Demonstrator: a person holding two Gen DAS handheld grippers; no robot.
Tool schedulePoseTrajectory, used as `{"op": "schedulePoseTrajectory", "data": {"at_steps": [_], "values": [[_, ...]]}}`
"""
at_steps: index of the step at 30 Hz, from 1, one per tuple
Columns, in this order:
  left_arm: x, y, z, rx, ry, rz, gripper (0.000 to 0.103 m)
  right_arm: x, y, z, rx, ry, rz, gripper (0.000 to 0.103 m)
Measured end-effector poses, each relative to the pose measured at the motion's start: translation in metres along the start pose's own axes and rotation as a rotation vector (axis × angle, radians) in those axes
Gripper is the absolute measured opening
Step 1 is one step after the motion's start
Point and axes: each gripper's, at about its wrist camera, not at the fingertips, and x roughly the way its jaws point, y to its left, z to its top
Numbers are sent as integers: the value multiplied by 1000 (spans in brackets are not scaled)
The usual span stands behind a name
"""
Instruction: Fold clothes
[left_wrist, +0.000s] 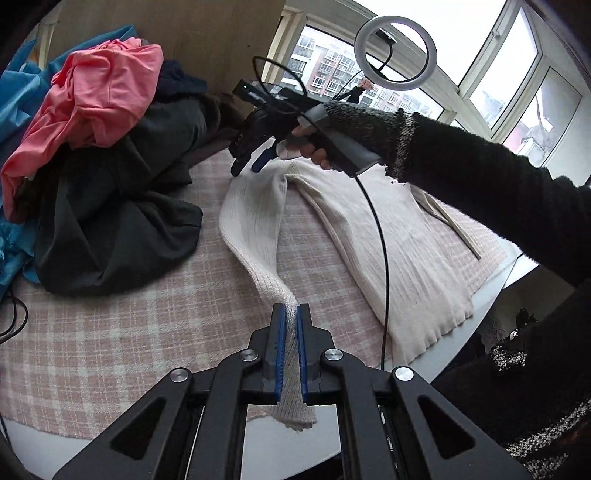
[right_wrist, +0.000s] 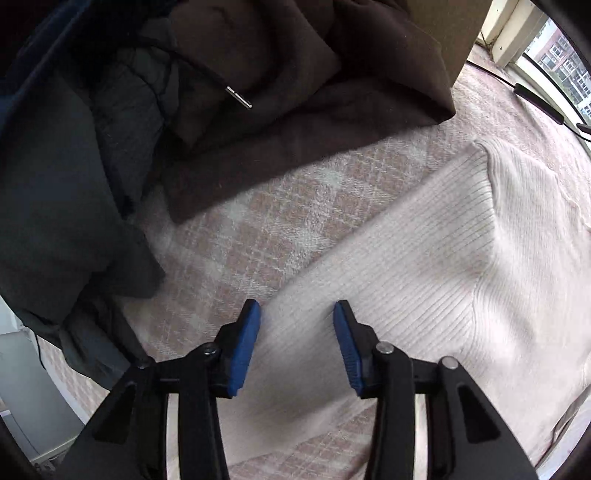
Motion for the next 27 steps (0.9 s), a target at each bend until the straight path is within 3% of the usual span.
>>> {"op": "schedulePoseTrajectory", "data": {"at_steps": [2, 3, 10, 13, 14, 17, 18, 21, 23, 25, 27], "values": [[-2, -14, 1, 3, -13, -1, 5, -4, -3, -4, -23, -28, 3, 12], [-2, -22, 2, 4, -20, 0, 5, -7, -6, -6, -32, -45, 10, 5], [12, -106, 5, 69, -30, -8, 5, -74, -69, -49, -27, -201, 161, 4], [35, -145, 2, 79, 0, -69, 6, -97, -108, -70, 8, -241, 193, 3], [48, -157, -2, 77, 47, -81, 9, -102, -122, -76, 28, -247, 188, 4], [73, -180, -21, 81, 157, -45, 11, -96, -166, -96, 109, -166, 15, 9], [68, -179, -28, 54, 160, -39, 11, -98, -183, -107, 134, -146, 41, 10], [33, -161, -46, -62, 129, -12, 12, -132, -211, -159, 167, -187, 270, 15], [5, -148, -56, -132, 103, 25, 13, -162, -216, -200, 126, -221, 409, 23], [-18, -137, -64, -175, 89, 76, 13, -183, -216, -237, 82, -224, 558, 39], [-30, -131, -68, -188, 90, 138, 13, -196, -212, -265, 32, -208, 691, 40]]}}
